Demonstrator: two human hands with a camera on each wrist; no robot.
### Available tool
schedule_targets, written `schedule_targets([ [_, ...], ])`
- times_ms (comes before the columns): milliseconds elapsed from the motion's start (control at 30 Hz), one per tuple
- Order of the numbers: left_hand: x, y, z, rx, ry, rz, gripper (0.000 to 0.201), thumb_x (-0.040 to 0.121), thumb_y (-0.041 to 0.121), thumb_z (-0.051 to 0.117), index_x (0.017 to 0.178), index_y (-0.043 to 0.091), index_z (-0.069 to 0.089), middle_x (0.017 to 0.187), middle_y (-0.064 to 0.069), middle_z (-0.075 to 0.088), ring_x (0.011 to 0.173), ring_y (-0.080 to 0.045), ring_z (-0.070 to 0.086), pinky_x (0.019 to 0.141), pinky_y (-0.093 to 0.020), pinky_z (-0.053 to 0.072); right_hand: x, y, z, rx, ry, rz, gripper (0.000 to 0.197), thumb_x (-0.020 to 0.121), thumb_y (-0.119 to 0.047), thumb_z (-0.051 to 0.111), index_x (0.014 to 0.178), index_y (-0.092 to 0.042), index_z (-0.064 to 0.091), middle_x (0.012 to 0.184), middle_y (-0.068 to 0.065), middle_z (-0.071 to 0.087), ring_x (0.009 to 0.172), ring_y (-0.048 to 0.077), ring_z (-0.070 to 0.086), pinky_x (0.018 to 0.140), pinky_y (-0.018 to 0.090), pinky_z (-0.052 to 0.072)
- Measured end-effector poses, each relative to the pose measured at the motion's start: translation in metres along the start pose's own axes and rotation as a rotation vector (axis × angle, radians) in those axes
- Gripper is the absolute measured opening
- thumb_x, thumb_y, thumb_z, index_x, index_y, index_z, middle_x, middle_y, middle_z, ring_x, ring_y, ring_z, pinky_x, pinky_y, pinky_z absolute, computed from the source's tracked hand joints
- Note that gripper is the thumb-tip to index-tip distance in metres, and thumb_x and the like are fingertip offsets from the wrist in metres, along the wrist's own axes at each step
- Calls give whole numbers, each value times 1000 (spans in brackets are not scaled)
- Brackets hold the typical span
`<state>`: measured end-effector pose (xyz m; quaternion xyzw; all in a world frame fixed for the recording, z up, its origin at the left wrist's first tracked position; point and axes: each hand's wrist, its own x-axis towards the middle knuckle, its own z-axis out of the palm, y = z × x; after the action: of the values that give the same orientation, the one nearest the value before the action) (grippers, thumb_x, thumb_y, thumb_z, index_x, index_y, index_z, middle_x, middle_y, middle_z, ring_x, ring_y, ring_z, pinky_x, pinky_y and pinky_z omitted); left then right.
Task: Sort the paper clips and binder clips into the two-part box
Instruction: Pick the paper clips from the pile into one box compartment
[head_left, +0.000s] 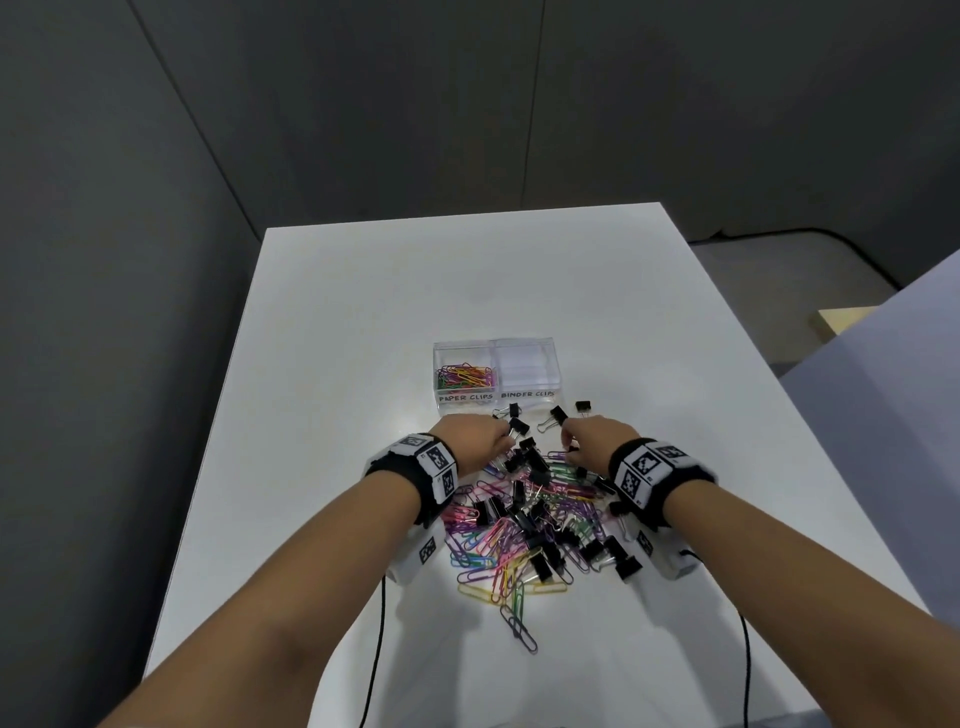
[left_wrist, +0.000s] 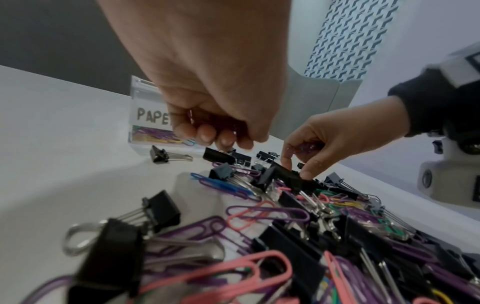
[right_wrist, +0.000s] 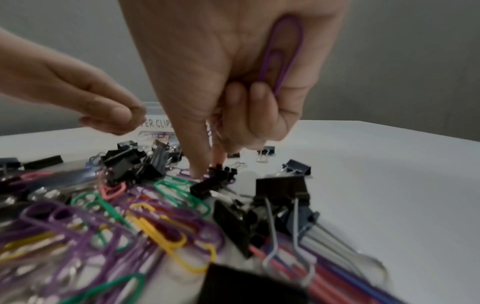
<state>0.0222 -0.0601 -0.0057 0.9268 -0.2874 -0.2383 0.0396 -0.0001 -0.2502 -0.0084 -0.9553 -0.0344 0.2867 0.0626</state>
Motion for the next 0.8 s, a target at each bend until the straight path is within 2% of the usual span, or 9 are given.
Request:
schedule_targets([
  [67, 3, 2, 0, 14, 18, 42, 26, 99, 29, 39, 109, 10, 52, 108, -10, 62, 94, -26, 58, 71, -32, 40, 1, 0, 3, -25, 19, -9, 23, 93, -25, 53, 112, -12, 53, 113, 8, 62, 101, 25, 60, 80, 33, 48],
  [133, 5, 4, 1, 68, 20, 81, 21, 94, 25, 47, 111, 13, 54, 113, -7, 61, 100, -26, 59, 74, -33, 44, 1, -1, 4, -27, 26, -9, 20, 93, -23, 53, 109, -12, 55, 113, 7, 62, 101, 25, 60, 81, 33, 48],
  [333, 13, 1, 5, 134, -3, 109, 22, 92, 22, 53, 112, 14, 59, 119, -7, 55, 104, -27, 57, 77, -34, 46, 5, -3, 3, -36, 0, -34, 18, 91, -22, 54, 104, -11, 59, 115, 8, 56, 97, 25, 60, 82, 34, 49],
  [400, 14, -1, 4, 121, 16, 124, 23, 93, 23, 53, 112, 14, 60, 121, -7, 53, 106, -27, 57, 79, -35, 48, 5, -3, 3, -48, 0, -48, 18, 91, -23, 53, 104, -11, 57, 113, 7, 54, 90, 24, 58, 80, 34, 49],
  [500, 13, -5, 0, 58, 75, 140, 22, 93, 26, 52, 107, 12, 60, 116, -6, 58, 107, -23, 55, 83, -35, 47, 5, -2, 2, -40, 18, -61, 12, 91, -22, 49, 95, -12, 54, 97, 6, 52, 79, 20, 51, 74, 32, 49],
  [600, 9, -11, -4, 3, 134, 125, 16, 94, 25, 50, 97, 12, 58, 100, -6, 65, 98, -23, 57, 76, -31, 43, 3, -1, -3, 25, 39, -50, 8, 89, -21, 49, 86, -16, 44, 87, 2, 51, 75, 19, 49, 67, 30, 43],
  [700, 4, -16, -6, -71, 139, 69, 15, 96, 17, 43, 97, 11, 57, 97, -6, 64, 89, -22, 54, 74, -30, 39, 1, 1, -10, 106, 87, -17, 6, 90, -19, 47, 92, -17, 41, 76, 0, 49, 75, 22, 49, 65, 30, 38],
  [800, -4, -18, -5, -143, 54, 15, 20, 97, 11, 34, 106, 11, 53, 92, -3, 53, 83, -18, 47, 74, -25, 34, -1, 4, -14, 162, 130, 29, 21, 93, -17, 40, 114, -14, 43, 67, -2, 46, 71, 24, 48, 64, 30, 37],
])
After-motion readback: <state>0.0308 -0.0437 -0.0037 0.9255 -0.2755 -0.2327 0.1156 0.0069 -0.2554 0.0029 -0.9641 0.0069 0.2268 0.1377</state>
